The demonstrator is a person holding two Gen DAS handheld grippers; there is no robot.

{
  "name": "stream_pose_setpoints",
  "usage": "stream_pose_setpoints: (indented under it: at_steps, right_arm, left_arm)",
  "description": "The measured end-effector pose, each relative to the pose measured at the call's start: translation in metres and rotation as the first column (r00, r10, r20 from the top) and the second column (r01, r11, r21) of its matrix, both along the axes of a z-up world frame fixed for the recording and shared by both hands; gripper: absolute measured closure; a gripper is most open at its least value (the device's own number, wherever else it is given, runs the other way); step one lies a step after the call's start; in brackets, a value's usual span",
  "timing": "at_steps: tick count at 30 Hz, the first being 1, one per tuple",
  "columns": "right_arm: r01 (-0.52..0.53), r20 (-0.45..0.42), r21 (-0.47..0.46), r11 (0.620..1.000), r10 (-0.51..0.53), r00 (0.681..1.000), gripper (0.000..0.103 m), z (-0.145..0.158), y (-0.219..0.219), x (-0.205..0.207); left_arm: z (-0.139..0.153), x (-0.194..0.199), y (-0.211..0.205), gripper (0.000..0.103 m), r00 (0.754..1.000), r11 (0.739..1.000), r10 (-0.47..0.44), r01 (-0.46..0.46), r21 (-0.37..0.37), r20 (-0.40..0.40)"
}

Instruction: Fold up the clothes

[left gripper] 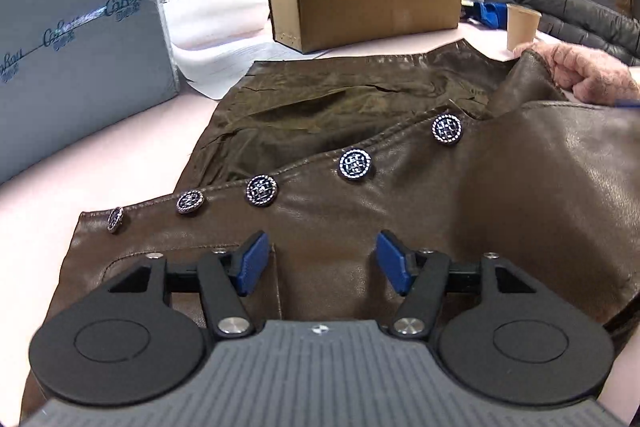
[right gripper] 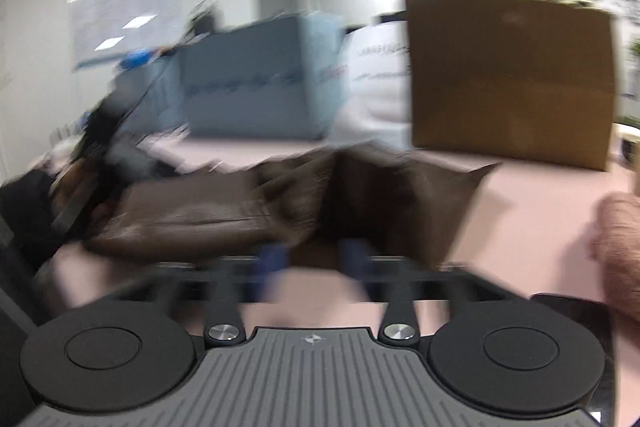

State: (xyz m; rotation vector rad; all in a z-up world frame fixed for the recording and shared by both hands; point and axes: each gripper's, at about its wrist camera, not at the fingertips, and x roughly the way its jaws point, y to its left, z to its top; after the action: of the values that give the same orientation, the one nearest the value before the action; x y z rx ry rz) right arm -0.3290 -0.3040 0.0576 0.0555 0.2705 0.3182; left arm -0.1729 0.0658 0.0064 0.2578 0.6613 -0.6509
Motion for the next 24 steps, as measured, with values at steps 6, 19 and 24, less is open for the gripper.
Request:
stream_pose_setpoints:
  at_steps: [6, 19, 24]
  right_arm:
    - [0.195, 0.07, 0.255, 0.947, -0.219, 0.973, 0.008, 0.017, -0.042, 0.049]
    - [0.357, -0.307, 0.169, 0.919, -0.296, 0.905, 0.011, -0.032, -0.028, 0.158]
    - [0.34, -0.318, 0.169, 0.925, -0.276, 0.907, 0.011, -0.033, -0.023, 0.162]
  left_arm:
    - [0.058, 0.016, 0.003, 0.012, 0.993, 0.998, 0.018, -0.012, -0.059, 0.117]
    - [0.014, 0.164, -0.047, 0.0, 0.955, 0.981, 0.188, -0.171, 0.093, -0.229]
    - [0.005, 0.17, -0.056, 0.0, 0.953, 0.985, 0.16, -0.137, 0.105, -0.256]
